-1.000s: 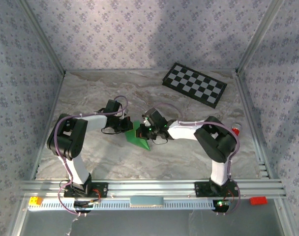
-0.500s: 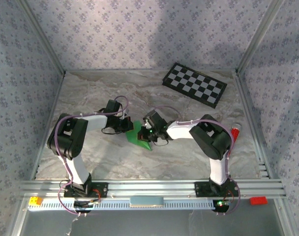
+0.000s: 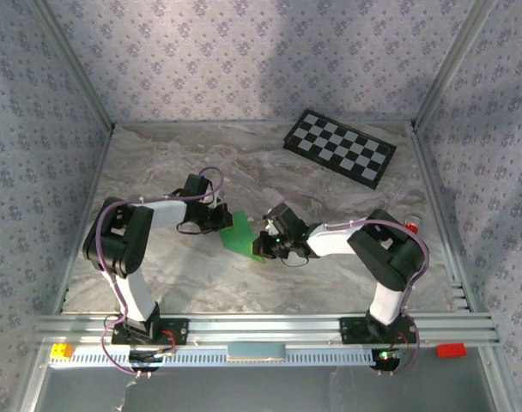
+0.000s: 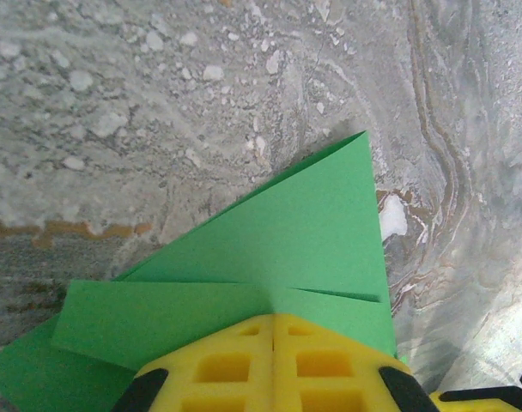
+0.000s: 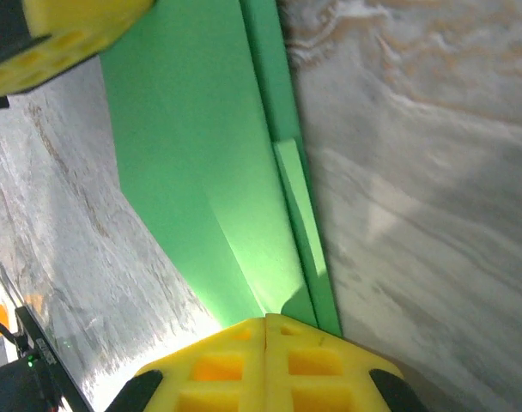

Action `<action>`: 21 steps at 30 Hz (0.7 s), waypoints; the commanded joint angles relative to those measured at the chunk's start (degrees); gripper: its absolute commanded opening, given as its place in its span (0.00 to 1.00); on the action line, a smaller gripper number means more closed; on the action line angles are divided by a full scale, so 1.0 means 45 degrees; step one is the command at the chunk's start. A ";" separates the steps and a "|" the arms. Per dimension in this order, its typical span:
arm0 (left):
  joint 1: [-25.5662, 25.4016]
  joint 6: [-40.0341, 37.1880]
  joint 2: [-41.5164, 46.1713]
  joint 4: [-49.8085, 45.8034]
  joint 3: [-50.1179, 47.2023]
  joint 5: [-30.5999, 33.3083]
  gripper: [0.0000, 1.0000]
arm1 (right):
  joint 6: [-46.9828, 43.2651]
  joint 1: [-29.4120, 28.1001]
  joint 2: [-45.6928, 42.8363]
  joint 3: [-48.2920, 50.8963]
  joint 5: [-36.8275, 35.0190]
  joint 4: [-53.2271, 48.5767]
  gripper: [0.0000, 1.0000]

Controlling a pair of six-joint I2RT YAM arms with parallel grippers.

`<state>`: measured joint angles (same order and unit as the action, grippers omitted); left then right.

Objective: Fold a paper plane with a square sheet of paper (pick it up from the middle)
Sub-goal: Fourth fold the wing at the center of the table.

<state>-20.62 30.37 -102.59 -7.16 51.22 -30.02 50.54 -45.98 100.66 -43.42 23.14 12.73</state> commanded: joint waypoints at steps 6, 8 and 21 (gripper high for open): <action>0.0208 -0.0401 -0.0699 -0.0589 -0.0152 0.0929 0.02 | -0.0152 0.0012 -0.1104 0.1344 -0.0146 -0.0792 0.03; 0.0228 -0.0401 -0.0699 -0.0587 -0.0143 0.0921 0.02 | -0.0260 0.0003 -0.1331 0.1573 -0.0180 -0.0880 0.03; 0.0228 -0.0547 -0.0590 -0.0620 -0.0053 0.0346 0.02 | -0.0768 0.0041 -0.2720 0.0892 -0.0608 -0.1734 0.02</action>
<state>-20.14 29.69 -102.94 -6.96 51.24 -31.40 49.30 -46.00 89.27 -35.86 21.43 7.25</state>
